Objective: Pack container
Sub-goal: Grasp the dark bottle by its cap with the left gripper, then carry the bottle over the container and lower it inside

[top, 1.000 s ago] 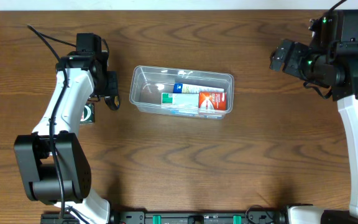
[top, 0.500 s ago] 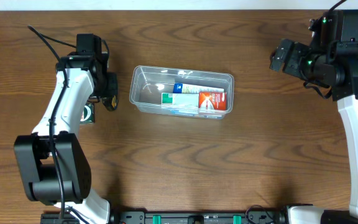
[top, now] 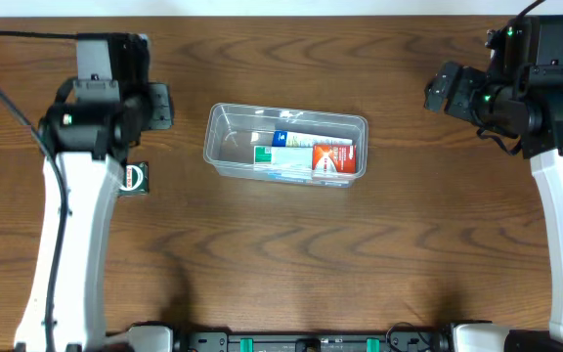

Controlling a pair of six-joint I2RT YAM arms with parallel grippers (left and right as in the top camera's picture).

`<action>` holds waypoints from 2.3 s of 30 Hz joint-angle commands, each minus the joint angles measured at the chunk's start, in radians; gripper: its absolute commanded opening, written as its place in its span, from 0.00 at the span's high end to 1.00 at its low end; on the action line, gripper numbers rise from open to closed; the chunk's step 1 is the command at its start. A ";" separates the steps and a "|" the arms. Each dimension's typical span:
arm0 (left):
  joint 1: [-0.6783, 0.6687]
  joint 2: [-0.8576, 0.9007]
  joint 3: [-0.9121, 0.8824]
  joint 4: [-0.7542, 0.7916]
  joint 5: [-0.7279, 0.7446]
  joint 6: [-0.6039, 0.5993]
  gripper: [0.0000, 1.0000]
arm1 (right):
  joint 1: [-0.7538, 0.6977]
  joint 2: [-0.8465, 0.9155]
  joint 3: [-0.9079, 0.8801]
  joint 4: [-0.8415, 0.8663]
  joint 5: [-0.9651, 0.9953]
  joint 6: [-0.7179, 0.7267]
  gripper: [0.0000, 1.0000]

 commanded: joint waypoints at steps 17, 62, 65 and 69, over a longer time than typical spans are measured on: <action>-0.446 0.254 0.010 0.207 -0.001 0.095 0.77 | -0.005 -0.008 0.008 -0.001 0.003 0.012 0.01; -0.553 0.454 0.010 0.422 -0.005 0.144 0.33 | -0.005 -0.008 0.008 -0.001 0.003 0.012 0.01; -0.544 0.454 0.010 0.406 -0.005 0.142 0.46 | -0.005 -0.008 0.008 -0.001 0.003 0.012 0.01; -0.533 0.454 0.010 0.406 -0.005 0.140 0.57 | -0.005 -0.008 0.008 -0.001 0.003 0.012 0.01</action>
